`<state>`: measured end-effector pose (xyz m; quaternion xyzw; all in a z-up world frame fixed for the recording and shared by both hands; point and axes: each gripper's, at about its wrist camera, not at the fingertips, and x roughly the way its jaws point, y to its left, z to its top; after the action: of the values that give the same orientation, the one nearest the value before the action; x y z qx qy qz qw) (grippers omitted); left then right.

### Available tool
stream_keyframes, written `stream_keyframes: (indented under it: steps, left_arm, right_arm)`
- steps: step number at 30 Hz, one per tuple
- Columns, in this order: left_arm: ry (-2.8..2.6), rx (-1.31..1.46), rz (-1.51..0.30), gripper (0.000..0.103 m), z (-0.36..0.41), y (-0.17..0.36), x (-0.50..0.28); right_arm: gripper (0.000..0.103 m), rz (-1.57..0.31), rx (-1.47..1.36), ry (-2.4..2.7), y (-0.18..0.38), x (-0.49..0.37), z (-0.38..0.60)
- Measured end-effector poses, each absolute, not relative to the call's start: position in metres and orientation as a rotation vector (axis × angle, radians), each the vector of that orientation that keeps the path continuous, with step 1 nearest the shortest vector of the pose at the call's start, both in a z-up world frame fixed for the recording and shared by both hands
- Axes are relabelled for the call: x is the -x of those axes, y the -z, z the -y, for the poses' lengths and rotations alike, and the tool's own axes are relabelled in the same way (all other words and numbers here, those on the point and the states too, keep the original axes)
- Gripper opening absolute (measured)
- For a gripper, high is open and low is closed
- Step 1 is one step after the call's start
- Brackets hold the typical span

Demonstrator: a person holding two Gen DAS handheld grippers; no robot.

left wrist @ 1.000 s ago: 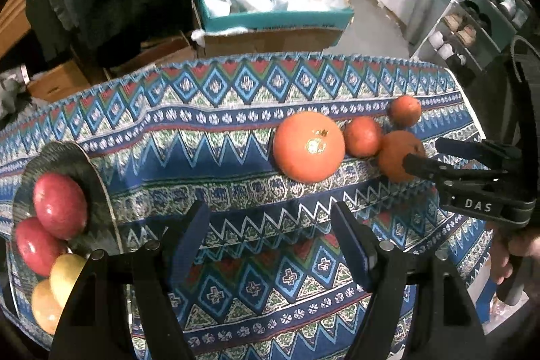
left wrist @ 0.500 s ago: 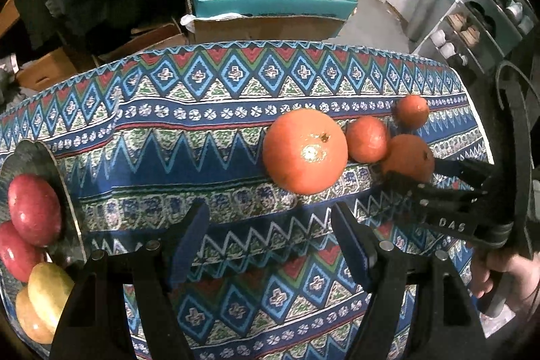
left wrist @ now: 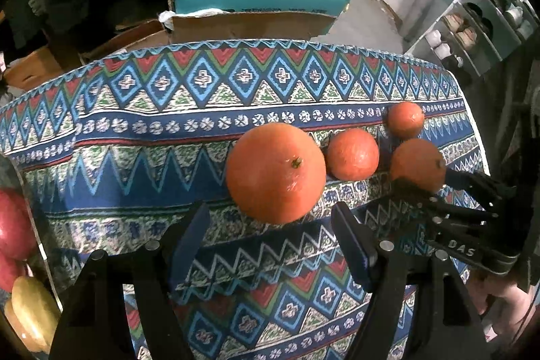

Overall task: Organize fruits
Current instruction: 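Move the left tool to a small orange while the right tool approaches the large orange, then close the left tool on the small orange while the right tool closes on the large orange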

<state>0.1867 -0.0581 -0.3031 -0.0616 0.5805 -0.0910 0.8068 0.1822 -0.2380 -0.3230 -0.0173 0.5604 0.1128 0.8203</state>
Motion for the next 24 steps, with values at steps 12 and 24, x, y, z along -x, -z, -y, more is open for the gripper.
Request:
stream_keyframes:
  steps: [12,24]
  left_arm:
    - [0.192,0.159,-1.280,0.076,0.064,0.323,-0.210]
    - [0.206,0.095,-1.221,0.068,0.072,0.322,-0.207]
  right_arm:
    - [0.066,-1.188,0.028,-0.222,0.323,-0.187,0.244]
    - [0.066,-1.197,0.031,-0.241,0.336,-0.187,0.231]
